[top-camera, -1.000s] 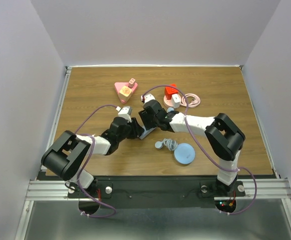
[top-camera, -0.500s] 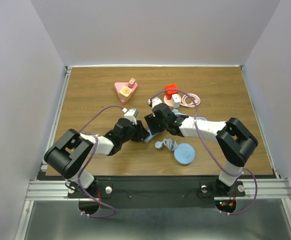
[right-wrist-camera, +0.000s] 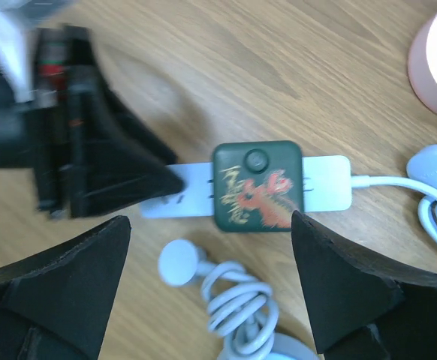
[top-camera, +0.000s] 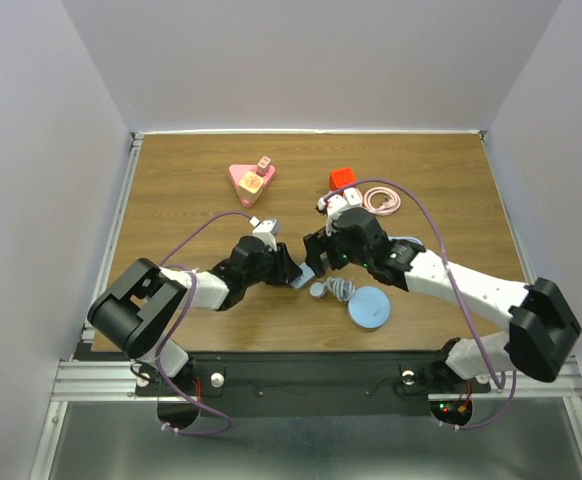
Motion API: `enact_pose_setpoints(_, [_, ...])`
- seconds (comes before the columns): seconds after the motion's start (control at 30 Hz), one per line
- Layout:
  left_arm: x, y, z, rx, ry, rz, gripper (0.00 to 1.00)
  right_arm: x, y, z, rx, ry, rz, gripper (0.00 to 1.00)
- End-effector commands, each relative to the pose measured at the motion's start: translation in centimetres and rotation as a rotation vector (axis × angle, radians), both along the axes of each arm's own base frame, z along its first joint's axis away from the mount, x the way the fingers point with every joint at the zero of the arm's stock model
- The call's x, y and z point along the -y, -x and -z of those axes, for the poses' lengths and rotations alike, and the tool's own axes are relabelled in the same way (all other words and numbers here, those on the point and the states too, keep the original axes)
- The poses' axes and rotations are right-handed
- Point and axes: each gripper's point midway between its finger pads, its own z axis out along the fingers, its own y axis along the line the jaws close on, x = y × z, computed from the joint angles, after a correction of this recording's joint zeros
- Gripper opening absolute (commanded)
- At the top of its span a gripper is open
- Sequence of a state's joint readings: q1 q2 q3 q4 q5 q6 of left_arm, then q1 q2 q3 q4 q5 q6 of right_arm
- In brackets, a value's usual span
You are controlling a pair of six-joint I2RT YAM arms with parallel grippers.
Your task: Insert the plug
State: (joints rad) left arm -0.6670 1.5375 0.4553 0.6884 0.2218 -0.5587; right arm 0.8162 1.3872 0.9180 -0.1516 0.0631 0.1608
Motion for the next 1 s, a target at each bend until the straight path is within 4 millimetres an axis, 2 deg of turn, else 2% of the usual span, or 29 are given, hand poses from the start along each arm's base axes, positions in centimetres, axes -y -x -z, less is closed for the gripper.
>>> enact_pose_setpoints(0.0, [0.8, 2.4, 0.5, -0.073, -0.034, 0.092, 0.2, 0.3, 3.6, 0.8, -0.057, -0.004, -0.118, 0.92])
enact_pose_setpoints(0.13, [1.2, 2.0, 0.0, -0.06, -0.03, 0.102, 0.25, 0.3, 5.0, 1.3, -0.081, -0.017, -0.18, 0.91])
enact_pose_setpoints(0.17, [1.2, 1.9, -0.1, -0.058, -0.031, 0.104, 0.26, 0.4, 5.3, 2.0, -0.091, -0.003, -0.19, 0.91])
enact_pose_setpoints(0.4, [1.2, 1.8, -0.3, -0.055, -0.043, 0.105, 0.32, 1.0, 4.2, 4.7, -0.075, 0.115, -0.211, 0.89])
enact_pose_setpoints(0.57, [1.2, 1.7, -1.0, -0.025, -0.048, 0.119, 0.45, 1.2, 3.8, 6.7, -0.094, 0.163, -0.201, 0.89])
enact_pose_setpoints(0.7, [0.9, 1.3, -2.1, 0.018, -0.059, 0.116, 0.53, 1.8, 4.4, 8.2, -0.13, 0.189, -0.193, 0.88])
enact_pose_setpoints(0.9, [1.0, 0.5, -4.5, 0.086, -0.059, 0.121, 0.63, 2.7, 5.3, 7.8, -0.147, 0.154, -0.15, 0.88])
enact_pose_setpoints(0.97, [1.3, 0.2, -5.1, 0.112, -0.062, 0.132, 0.65, 3.0, 5.7, 8.4, -0.168, 0.153, -0.138, 0.88])
